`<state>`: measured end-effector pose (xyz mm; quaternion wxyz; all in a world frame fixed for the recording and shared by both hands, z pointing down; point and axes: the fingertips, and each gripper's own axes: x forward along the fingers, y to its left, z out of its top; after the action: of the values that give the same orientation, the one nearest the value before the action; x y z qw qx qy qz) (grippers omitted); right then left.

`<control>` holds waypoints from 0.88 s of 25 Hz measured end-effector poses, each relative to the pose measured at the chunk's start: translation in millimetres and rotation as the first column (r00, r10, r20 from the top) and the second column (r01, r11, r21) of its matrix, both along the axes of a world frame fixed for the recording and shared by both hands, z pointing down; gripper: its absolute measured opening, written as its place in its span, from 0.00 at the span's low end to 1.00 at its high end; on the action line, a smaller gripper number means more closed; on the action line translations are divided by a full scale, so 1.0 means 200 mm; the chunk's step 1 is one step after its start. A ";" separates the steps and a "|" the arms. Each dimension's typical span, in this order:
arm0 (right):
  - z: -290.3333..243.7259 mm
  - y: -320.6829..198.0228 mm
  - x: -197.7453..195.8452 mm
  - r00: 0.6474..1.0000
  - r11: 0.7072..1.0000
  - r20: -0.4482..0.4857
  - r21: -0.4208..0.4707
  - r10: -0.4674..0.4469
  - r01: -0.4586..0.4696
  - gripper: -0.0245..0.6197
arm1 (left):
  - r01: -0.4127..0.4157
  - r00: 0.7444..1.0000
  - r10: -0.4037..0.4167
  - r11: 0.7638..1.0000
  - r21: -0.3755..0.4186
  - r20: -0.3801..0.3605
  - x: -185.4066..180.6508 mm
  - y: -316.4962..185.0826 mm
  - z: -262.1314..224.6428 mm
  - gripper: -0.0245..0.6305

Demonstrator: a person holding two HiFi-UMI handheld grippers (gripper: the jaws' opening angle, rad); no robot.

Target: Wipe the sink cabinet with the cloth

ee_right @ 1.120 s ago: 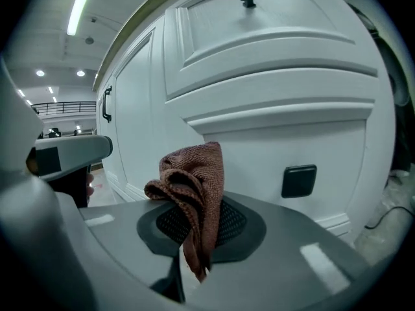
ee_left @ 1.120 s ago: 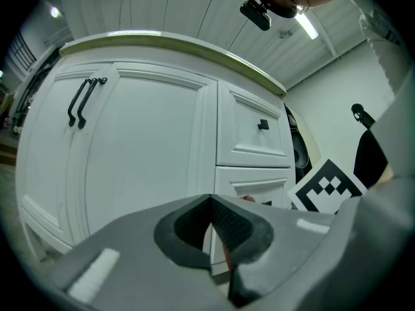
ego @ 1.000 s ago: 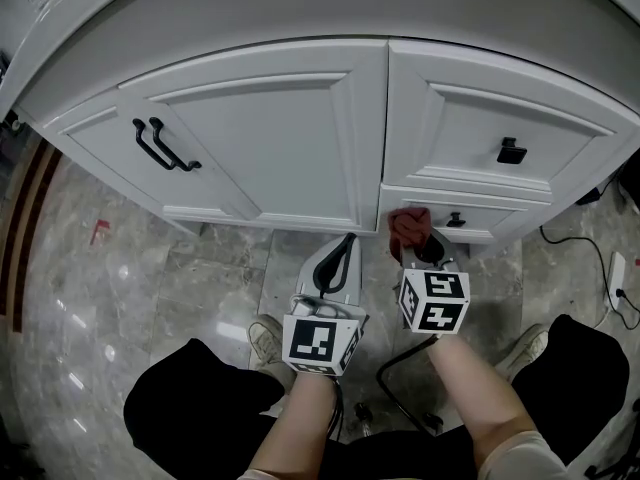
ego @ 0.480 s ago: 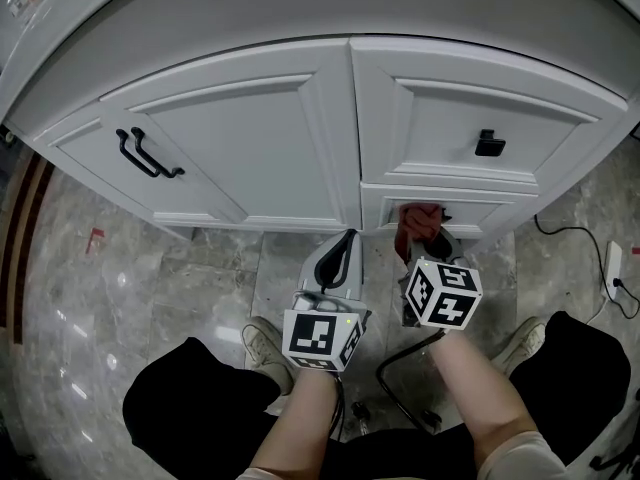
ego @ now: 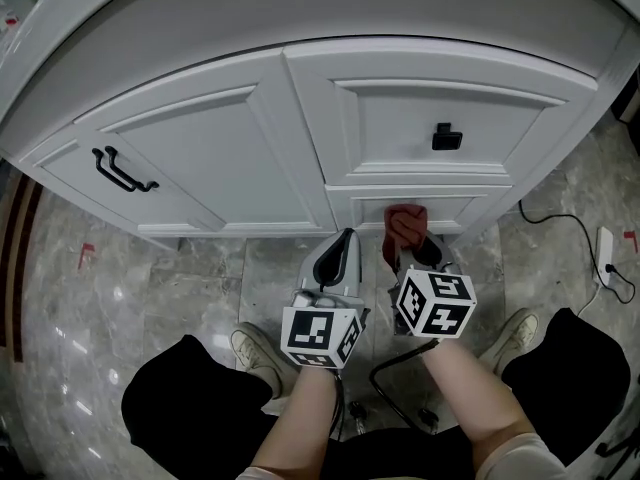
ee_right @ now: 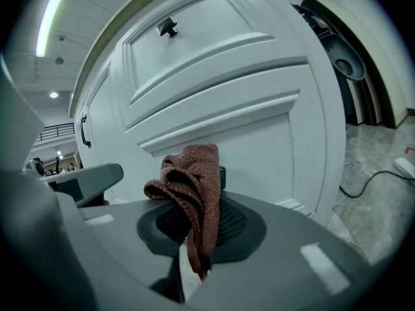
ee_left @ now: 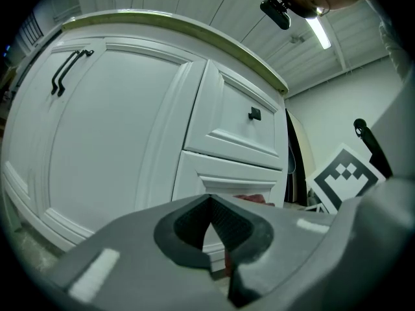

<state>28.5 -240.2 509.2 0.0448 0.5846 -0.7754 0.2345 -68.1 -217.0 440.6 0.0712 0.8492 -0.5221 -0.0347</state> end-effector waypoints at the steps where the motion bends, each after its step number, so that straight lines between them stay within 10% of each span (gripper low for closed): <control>1: -0.01 0.01 0.02 1.000 1.000 0.006 0.007 0.012 -0.012 0.17 | -0.002 1.000 0.002 1.000 -0.001 -0.004 0.01 0.00 0.00 0.04; 22: 0.02 -0.09 0.28 0.996 0.996 0.016 0.012 0.084 -0.085 0.16 | -0.078 0.997 0.078 0.996 -0.033 0.016 0.29 -0.05 0.09 0.04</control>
<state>85.4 -259.0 512.8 0.0251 0.6153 -0.7518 0.2358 -9.6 -227.2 459.6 0.0816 0.8680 -0.4896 -0.0162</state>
